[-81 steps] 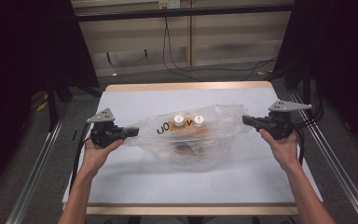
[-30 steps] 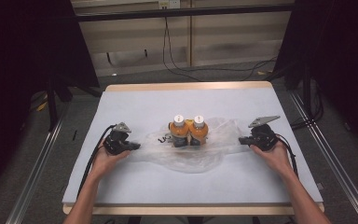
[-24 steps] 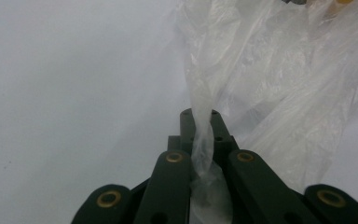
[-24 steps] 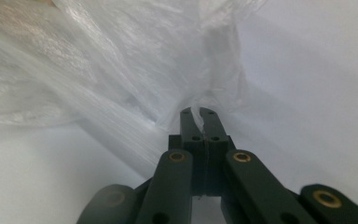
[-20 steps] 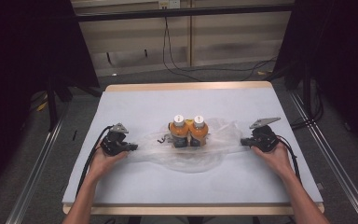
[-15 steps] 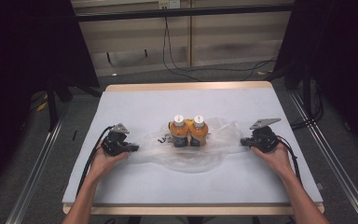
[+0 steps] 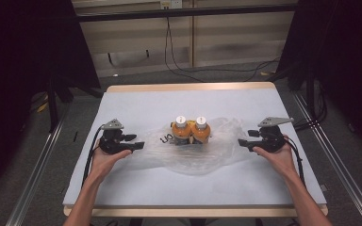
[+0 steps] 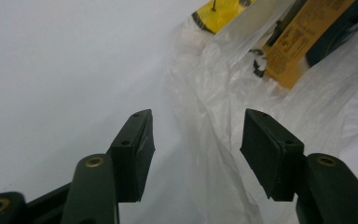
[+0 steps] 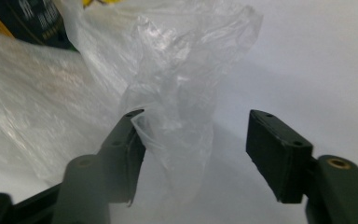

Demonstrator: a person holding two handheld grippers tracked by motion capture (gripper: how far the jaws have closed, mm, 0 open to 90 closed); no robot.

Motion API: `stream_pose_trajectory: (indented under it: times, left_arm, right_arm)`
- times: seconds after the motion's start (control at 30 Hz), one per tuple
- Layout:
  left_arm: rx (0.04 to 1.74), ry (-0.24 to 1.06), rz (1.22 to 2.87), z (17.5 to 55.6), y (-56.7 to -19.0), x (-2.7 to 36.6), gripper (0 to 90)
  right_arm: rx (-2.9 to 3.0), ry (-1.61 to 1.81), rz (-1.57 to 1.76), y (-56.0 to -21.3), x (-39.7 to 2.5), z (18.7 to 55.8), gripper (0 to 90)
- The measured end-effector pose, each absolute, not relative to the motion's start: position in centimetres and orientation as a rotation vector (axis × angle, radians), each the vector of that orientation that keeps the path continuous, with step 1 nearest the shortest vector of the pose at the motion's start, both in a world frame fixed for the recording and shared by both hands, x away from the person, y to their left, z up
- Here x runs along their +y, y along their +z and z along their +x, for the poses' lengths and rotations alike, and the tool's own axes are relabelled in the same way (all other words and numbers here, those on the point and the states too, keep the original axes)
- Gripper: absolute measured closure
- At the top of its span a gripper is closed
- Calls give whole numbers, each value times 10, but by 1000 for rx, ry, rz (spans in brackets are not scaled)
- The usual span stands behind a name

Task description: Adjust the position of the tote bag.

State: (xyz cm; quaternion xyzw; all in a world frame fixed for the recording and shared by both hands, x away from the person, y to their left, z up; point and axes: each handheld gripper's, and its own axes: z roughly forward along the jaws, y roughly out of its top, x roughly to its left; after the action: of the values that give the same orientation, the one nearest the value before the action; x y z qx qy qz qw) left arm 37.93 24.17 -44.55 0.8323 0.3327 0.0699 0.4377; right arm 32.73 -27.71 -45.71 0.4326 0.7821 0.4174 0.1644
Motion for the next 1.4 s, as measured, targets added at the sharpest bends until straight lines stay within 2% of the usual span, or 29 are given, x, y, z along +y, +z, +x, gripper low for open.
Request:
stream_pose_trajectory:
  times: [0.23,0.3,0.4,0.5,0.6,0.63,0.67,0.8,0.9,1.1,1.3,1.4]
  left_arm:
    - [834,213,1951,377,-430,257,385]
    - [830,207,1934,376,-427,259,345]
    - [817,239,1946,373,-422,257,364]
    - [785,253,1950,370,-418,253,417]
    - [747,261,1944,367,-411,247,491]
    - [726,273,1945,366,-408,245,515]
    - [717,274,1947,365,-406,243,522]
    - [635,238,1979,360,-402,229,645]
    - [606,205,2013,362,-405,216,700]
    - [563,178,2101,369,-413,189,754]
    - [485,121,2178,373,-418,159,871]
    - [481,103,2194,377,-421,149,871]
  right_arm:
    - [2177,1313,1194,-433,-284,322,311]
    - [2142,1342,1185,-424,-288,320,300]
    - [2099,1347,1187,-411,-294,316,259]
    - [2081,1382,1181,-402,-299,312,261]
    - [2100,1383,1159,-398,-296,311,365]
    - [2106,1384,1145,-397,-293,310,415]
    - [2127,1399,1115,-395,-289,310,535]
    - [2215,1420,1035,-393,-272,311,692]
    - [2289,1415,988,-396,-255,312,756]
    - [2422,1327,915,-403,-228,328,878]
    - [2515,1273,873,-406,-198,347,896]
    - [2546,1222,868,-408,-185,355,900]
